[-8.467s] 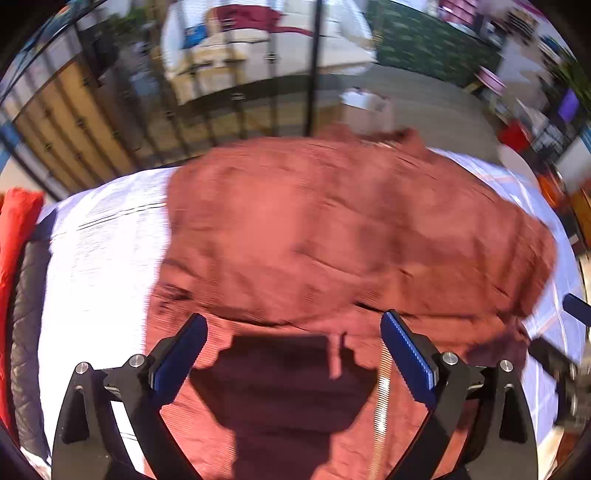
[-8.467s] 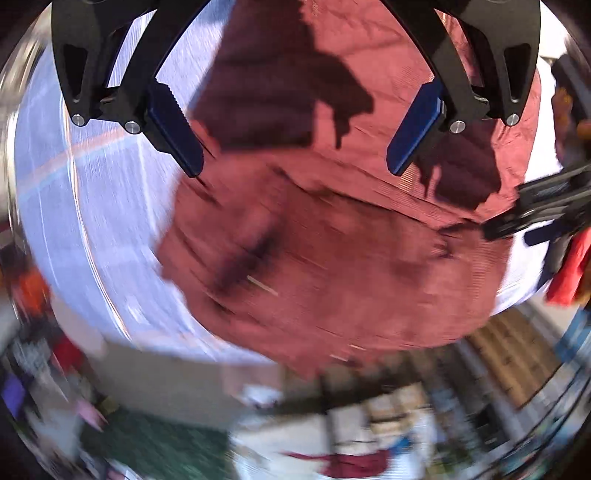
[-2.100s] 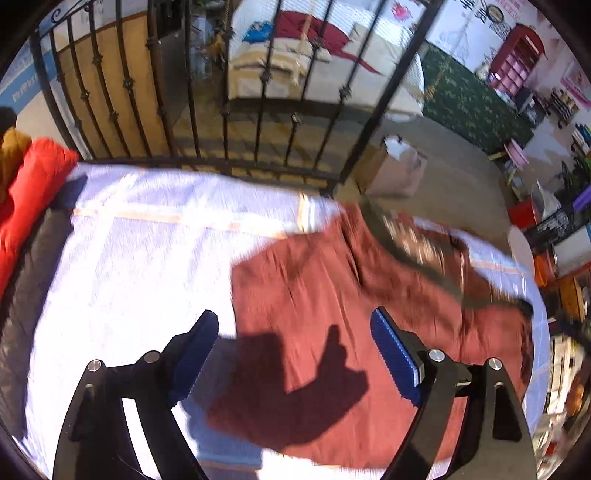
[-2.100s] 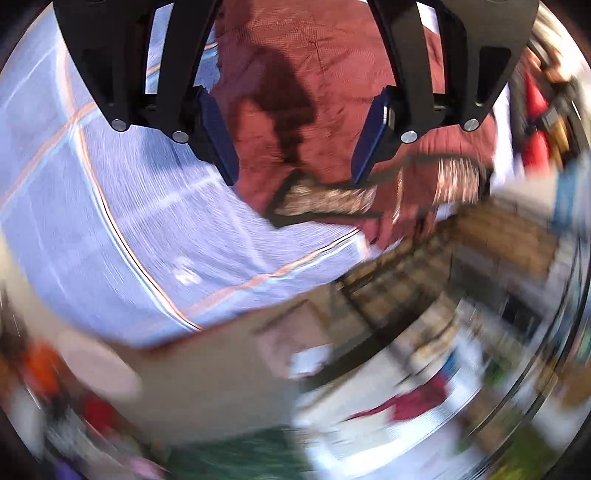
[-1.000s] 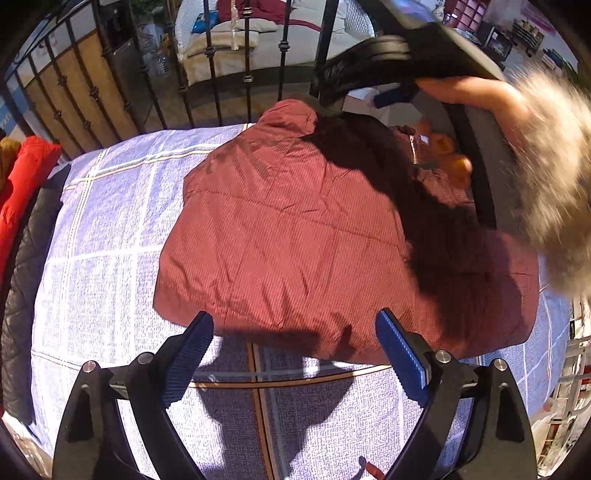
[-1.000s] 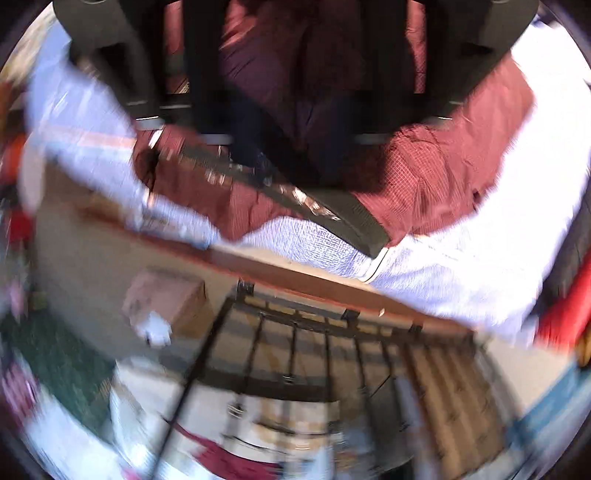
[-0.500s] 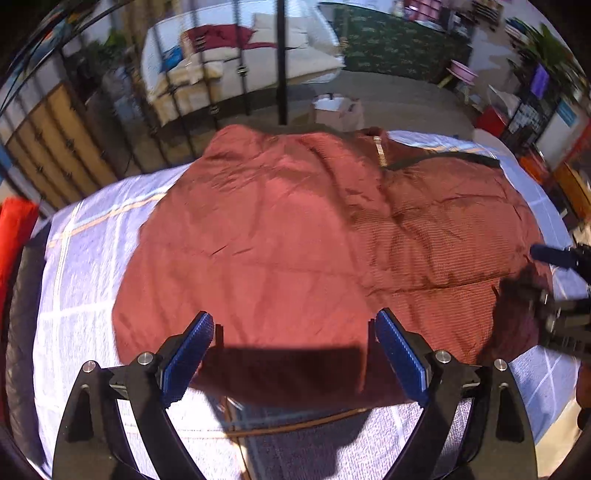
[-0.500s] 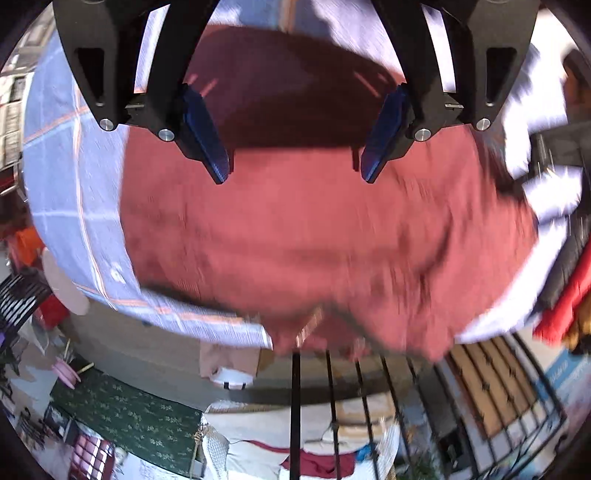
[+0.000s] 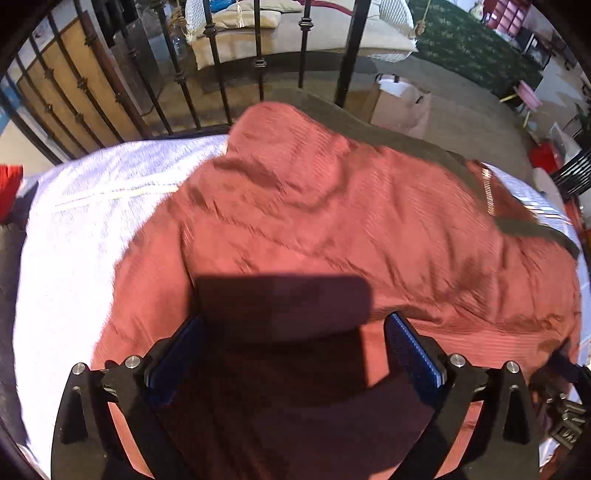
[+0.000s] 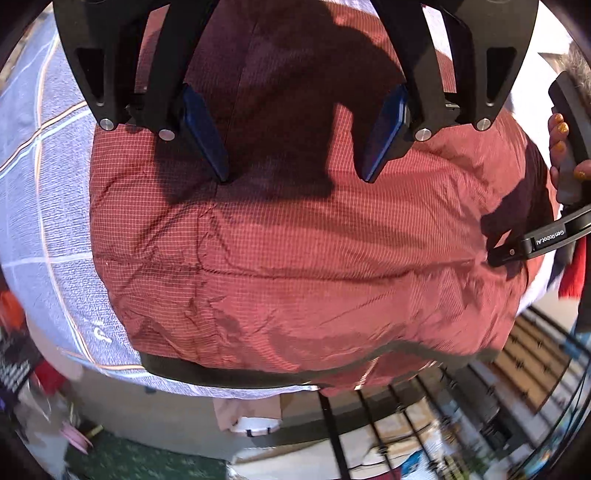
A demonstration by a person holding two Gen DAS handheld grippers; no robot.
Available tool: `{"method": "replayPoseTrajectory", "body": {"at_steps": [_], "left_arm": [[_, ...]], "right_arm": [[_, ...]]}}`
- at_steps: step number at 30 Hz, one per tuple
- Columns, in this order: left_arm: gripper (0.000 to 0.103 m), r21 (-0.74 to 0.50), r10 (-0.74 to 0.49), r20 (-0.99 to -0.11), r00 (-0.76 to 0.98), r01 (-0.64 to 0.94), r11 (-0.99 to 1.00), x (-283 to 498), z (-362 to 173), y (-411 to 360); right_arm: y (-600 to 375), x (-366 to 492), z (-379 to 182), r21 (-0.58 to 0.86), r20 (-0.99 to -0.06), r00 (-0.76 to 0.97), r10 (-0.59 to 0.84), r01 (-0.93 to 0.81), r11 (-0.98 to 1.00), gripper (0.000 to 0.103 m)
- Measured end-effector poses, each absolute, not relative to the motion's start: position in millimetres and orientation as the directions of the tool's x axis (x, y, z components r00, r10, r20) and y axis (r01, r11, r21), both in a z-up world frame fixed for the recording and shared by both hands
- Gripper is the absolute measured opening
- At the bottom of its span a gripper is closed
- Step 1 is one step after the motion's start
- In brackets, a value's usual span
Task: Fold large clothes
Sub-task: 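Press and smooth the folded jacket with both grippers open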
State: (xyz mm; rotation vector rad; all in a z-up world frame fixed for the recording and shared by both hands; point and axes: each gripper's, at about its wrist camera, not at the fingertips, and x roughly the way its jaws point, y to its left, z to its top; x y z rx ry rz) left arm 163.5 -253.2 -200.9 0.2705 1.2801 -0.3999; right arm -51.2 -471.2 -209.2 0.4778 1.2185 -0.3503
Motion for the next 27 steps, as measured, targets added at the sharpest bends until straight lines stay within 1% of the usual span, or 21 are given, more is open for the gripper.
{"method": "replayPoseTrajectory", "body": {"at_steps": [2, 4, 7, 8, 10, 11, 13, 20, 25, 27], "left_arm": [[0.098, -0.019, -0.131, -0.965, 0.225, 0.442, 0.897, 171, -205, -255], [0.098, -0.034, -0.134, -0.971, 0.197, 0.441, 0.897, 175, -214, -254], [0.098, -0.022, -0.129, -0.971, 0.200, 0.464, 0.886, 178, -220, -251], [0.098, -0.014, -0.125, -0.971, 0.202, 0.474, 0.880, 176, -221, -251], [0.098, -0.008, -0.125, -0.971, 0.204, 0.492, 0.871, 175, -222, -252], [0.098, -0.016, -0.131, -0.971, 0.199, 0.497, 0.868, 175, -222, -251], [0.098, -0.026, -0.141, -0.972, 0.189, 0.508, 0.861, 174, -222, -248], [0.098, 0.007, -0.127, -0.969, 0.214, 0.532, 0.847, 166, -221, -252], [0.097, 0.016, -0.126, -0.970, 0.209, 0.568, 0.823, 158, -210, -248], [0.097, 0.038, -0.127, -0.962, 0.240, 0.581, 0.813, 152, -203, -242]], "right_arm": [[-475, -46, -213, 0.161, -0.954, 0.299, -0.005, 0.526, 0.835, 0.074], [-472, -39, -219, 0.129, -0.962, 0.271, -0.025, 0.534, 0.836, 0.075], [-462, -30, -226, 0.060, -0.971, 0.229, -0.070, 0.514, 0.856, 0.079], [-460, -29, -227, 0.049, -0.971, 0.225, -0.078, 0.508, 0.860, 0.083], [-456, -26, -230, 0.052, -0.972, 0.226, -0.071, 0.494, 0.868, 0.095], [-453, -23, -233, 0.053, -0.973, 0.224, -0.063, 0.477, 0.877, 0.098], [-446, -20, -235, 0.008, -0.971, 0.216, -0.104, 0.461, 0.888, 0.098], [-430, -37, -227, -0.029, -0.959, 0.233, -0.159, 0.478, 0.878, 0.099], [-430, -34, -222, -0.021, -0.970, 0.207, -0.131, 0.465, 0.885, 0.098], [-432, -32, -221, -0.015, -0.973, 0.200, -0.118, 0.454, 0.891, 0.098]]}}
